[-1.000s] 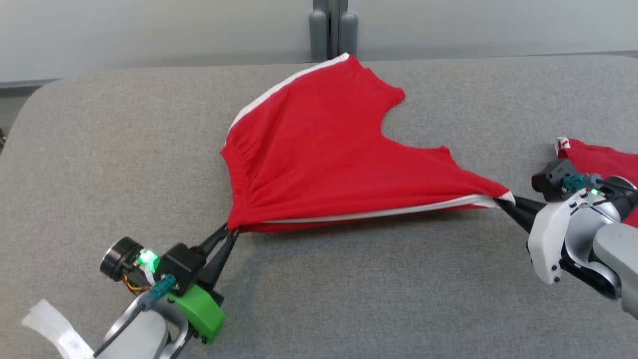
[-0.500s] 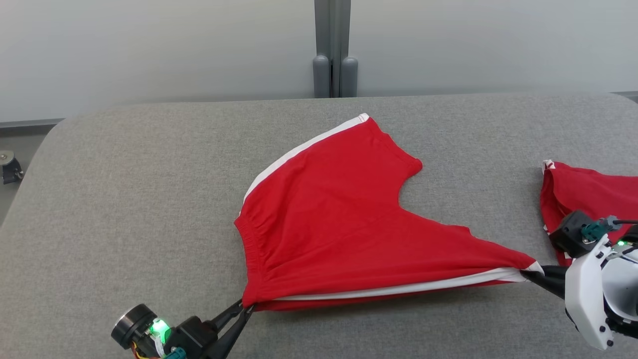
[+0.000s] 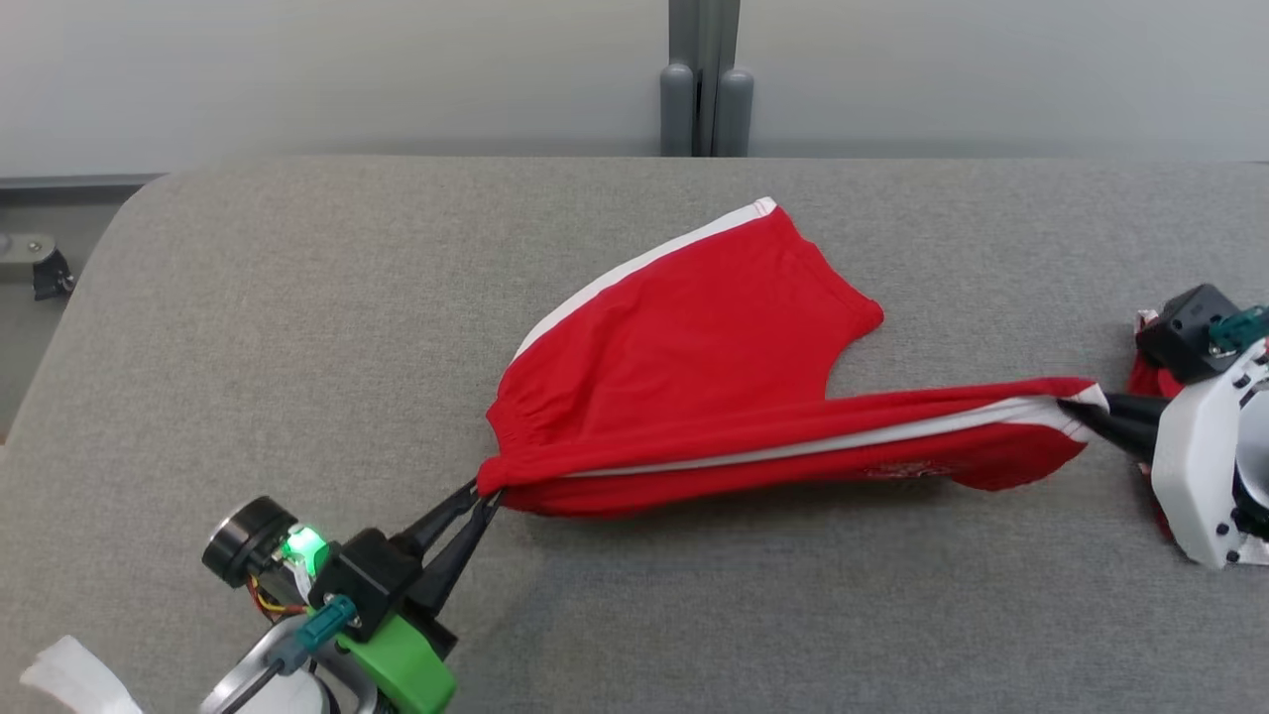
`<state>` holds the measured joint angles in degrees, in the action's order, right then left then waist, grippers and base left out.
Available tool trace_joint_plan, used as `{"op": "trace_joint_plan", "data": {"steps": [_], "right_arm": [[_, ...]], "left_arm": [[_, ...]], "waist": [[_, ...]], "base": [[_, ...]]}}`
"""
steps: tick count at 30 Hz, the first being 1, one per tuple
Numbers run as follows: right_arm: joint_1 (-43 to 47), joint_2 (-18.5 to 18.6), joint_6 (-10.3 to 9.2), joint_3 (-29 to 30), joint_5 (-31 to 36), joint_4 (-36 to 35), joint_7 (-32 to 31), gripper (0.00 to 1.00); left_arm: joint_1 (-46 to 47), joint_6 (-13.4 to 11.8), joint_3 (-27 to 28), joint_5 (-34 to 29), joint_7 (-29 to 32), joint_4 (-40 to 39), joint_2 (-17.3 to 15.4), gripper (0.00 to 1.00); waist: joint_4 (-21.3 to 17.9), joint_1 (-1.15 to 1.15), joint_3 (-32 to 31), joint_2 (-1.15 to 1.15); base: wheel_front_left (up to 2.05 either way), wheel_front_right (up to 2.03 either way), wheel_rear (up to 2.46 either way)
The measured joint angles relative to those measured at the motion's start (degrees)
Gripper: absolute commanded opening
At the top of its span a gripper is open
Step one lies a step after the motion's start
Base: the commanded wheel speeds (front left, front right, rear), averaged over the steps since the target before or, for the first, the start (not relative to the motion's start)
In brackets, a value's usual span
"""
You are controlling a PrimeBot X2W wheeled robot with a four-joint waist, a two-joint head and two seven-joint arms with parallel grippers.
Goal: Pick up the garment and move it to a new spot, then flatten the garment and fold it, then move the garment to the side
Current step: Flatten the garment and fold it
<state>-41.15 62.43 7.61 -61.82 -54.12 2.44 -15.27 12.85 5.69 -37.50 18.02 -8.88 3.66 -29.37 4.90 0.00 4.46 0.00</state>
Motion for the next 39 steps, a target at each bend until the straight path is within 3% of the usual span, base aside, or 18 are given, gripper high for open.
{"op": "trace_joint_plan", "data": {"steps": [9, 25, 39], "right_arm": [[-8.8, -1.5, -0.04, 1.8, 1.4, 2.4, -4.8, 0.0], [-26.5, -8.8, -0.07, 0.1, 1.9, 13.6, -10.7, 0.0], [-33.7, -12.9, -0.05, -3.4, 1.2, 25.4, -9.6, 0.0]], "left_arm": [[9.1, 0.8, -1.7, 0.0, -2.0, 4.8, 4.7, 0.0], [22.2, 1.4, -3.3, 1.1, -5.8, 18.0, 13.2, 0.0], [26.7, 1.7, -5.5, 3.6, -6.1, 22.5, 16.2, 0.0]], "waist": [[3.7, 0.0, 4.6, 0.0], [10.7, 0.01, 15.5, 0.0], [14.8, 0.01, 21.6, 0.0]], "base": [[0.0, 0.0, 0.0], [0.0, 0.0, 0.0], [0.0, 0.0, 0.0]]}}
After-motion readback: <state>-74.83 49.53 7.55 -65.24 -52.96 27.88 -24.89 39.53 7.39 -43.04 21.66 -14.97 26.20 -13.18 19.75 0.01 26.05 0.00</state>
